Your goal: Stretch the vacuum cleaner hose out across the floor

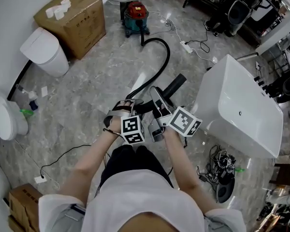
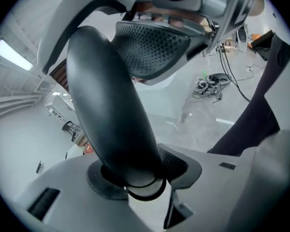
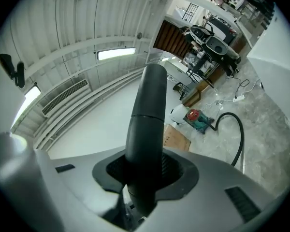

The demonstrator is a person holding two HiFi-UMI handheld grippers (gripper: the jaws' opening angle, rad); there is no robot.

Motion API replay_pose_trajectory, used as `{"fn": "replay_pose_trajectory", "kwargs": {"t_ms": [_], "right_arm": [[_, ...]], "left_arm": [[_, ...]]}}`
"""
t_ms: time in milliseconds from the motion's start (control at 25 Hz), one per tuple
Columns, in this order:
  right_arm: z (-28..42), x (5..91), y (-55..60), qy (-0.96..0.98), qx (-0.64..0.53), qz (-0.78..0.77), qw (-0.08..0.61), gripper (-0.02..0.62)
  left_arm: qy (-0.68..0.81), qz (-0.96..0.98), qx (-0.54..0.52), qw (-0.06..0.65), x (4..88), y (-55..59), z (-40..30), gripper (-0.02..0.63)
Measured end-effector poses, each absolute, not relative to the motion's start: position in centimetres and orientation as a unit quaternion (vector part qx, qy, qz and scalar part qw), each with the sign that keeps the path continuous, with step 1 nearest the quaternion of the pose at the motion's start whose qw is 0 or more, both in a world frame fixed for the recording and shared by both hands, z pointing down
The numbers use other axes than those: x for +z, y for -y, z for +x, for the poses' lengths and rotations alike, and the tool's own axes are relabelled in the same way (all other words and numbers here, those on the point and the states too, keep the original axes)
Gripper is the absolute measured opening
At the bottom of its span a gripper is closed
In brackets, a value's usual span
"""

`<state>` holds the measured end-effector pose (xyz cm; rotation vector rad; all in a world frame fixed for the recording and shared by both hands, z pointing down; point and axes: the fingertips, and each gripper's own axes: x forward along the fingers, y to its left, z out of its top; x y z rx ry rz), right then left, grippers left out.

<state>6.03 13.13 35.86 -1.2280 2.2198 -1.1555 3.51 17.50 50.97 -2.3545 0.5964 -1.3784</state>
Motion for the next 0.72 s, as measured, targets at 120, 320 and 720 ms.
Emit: {"fn": "replay_pose_trajectory", "kwargs": {"t_ms": [120,320,720], "right_arm": [[6.2,36.6,-13.4,-0.775,-0.419,-0.439,0.177,0.132],[6.3,37.7,-14.2,-0.760,-0.438,-0.441,0.189,0.132],[11.1,39.0,-16.7,-0.734,-0.410,-0.506,0.191,0.130]], "left_arm": [[-0.199,-0.834,-0.486,0.171,51.7,-18.1,3.5,0.172],[-0.206,-0.855,-0.447,0.164,51.8,-19.2,2.9,0.175],[-0.213,-0.907,-0.358,-0.061,53.0,-23.8,-1.8,0.200]]}}
